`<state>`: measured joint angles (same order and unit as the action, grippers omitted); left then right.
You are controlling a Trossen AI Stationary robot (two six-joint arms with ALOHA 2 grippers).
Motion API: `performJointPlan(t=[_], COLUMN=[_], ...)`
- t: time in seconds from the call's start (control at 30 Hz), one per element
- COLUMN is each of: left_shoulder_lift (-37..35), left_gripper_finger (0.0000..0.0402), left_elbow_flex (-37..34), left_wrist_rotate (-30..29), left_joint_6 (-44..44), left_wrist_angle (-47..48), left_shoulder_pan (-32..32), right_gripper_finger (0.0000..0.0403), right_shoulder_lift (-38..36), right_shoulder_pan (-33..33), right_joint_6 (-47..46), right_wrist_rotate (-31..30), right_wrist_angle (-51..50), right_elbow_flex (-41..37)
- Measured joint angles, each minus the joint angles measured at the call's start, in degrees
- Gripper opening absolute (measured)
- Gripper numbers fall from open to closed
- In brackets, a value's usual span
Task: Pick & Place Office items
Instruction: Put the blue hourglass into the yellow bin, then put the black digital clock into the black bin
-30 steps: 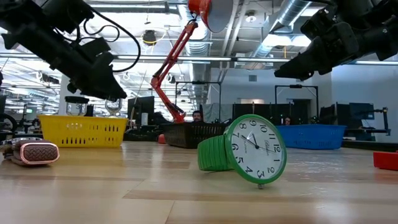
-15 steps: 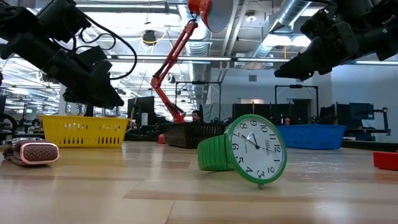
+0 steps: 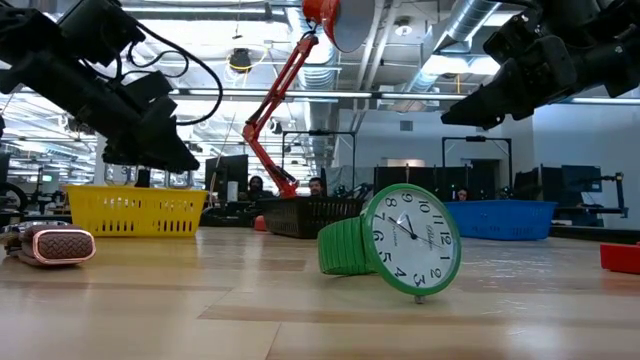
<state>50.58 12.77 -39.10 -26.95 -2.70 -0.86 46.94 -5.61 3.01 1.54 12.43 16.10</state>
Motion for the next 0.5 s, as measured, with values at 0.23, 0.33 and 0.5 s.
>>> performJointPlan(t=[0.23, 0.33, 0.5], left_shoulder_lift=[-0.36, -0.66, -0.71], left_gripper_finger=[0.0248, 0.0248, 0.0248], left_elbow_flex=[0.94, 1.24, 4.45], left_wrist_rotate=[-0.03, -0.02, -0.05], left_joint_6=[1.79, 2.97, 7.03], left_wrist_angle=[-0.09, -0.13, -0.31], left_shoulder_pan=[-0.01, 0.00, -0.01], right_gripper_finger=[0.0182, 0.0182, 0.0182], right_shoulder_lift=[0.00, 0.00, 0.00], right_shoulder_pan=[0.00, 0.00, 0.00], right_joint_6=[0.00, 0.00, 0.00], right_wrist_rotate=[0.00, 0.00, 0.00], right_wrist_angle=[0.02, 0.00, 0.00], right_elbow_flex=[0.00, 0.00, 0.00])
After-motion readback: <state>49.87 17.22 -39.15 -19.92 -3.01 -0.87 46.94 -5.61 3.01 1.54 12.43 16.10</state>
